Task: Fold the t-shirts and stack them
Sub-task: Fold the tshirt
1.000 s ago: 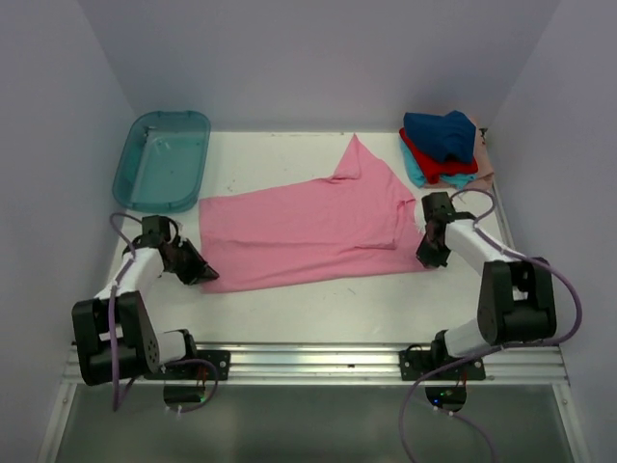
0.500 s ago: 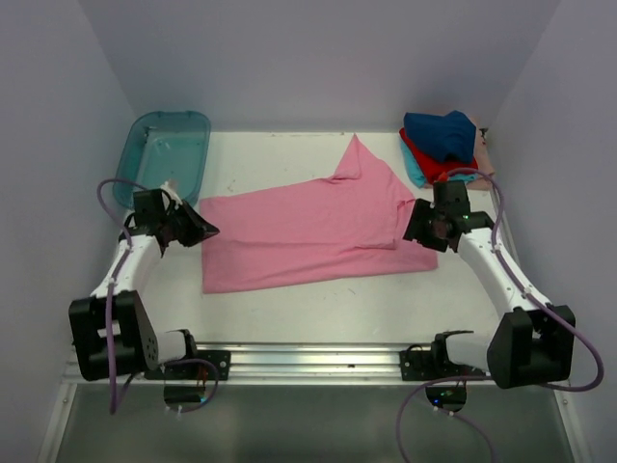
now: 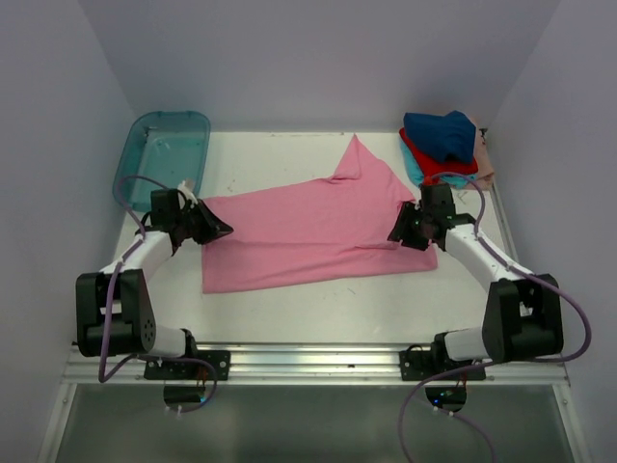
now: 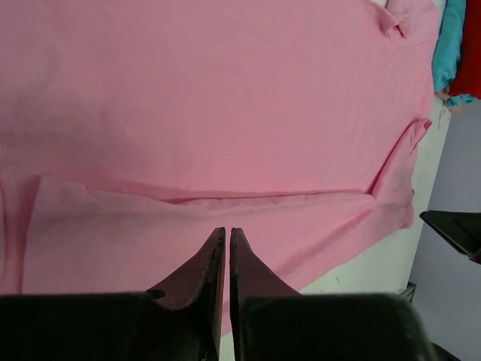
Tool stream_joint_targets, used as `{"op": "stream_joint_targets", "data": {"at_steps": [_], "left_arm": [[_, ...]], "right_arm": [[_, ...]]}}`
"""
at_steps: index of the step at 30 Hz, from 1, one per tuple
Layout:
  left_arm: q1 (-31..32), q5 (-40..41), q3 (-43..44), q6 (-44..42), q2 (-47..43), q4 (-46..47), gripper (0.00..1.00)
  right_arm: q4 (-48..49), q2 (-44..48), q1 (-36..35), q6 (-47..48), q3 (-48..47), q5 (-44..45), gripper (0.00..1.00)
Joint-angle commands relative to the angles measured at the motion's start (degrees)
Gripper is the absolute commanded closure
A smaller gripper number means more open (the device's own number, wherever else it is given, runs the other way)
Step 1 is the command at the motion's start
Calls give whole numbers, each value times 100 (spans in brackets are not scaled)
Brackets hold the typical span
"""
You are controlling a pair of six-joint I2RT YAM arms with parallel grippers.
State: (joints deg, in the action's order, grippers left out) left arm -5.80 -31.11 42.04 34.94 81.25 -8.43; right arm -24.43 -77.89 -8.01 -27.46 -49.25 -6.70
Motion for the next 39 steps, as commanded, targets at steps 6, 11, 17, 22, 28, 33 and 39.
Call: {"op": "stream_joint_targets", "data": {"at_steps": [6,11,17,22,28,33,39], "left_arm": [[27,-105,-108,39,-268,386,91],[27,26,-152,-48,-338,289,91],[27,-27,-179,-48,-259,324,91],[27,-18,-170,-75,-250,289,92],[27,18,-179,-66,-259,289,92],[35,70,-188,-57,-312,280,92],[27,88,-179,-66,-347,245,92]], "right_arm": [[860,-683,-60,-198,-66,-191,60],[957,-965,-104,-198,-260,-130,62],[1045,-1255,-113,-198,-322,-86,74],[1063,-1299,-113,-207,-322,-95,94],[931,-1053,-130,-180,-392,-51,100],[1018,-904,-157,-128,-549,-190,100],[1334,-1334,-157,-93,-1146,-498,100]]}}
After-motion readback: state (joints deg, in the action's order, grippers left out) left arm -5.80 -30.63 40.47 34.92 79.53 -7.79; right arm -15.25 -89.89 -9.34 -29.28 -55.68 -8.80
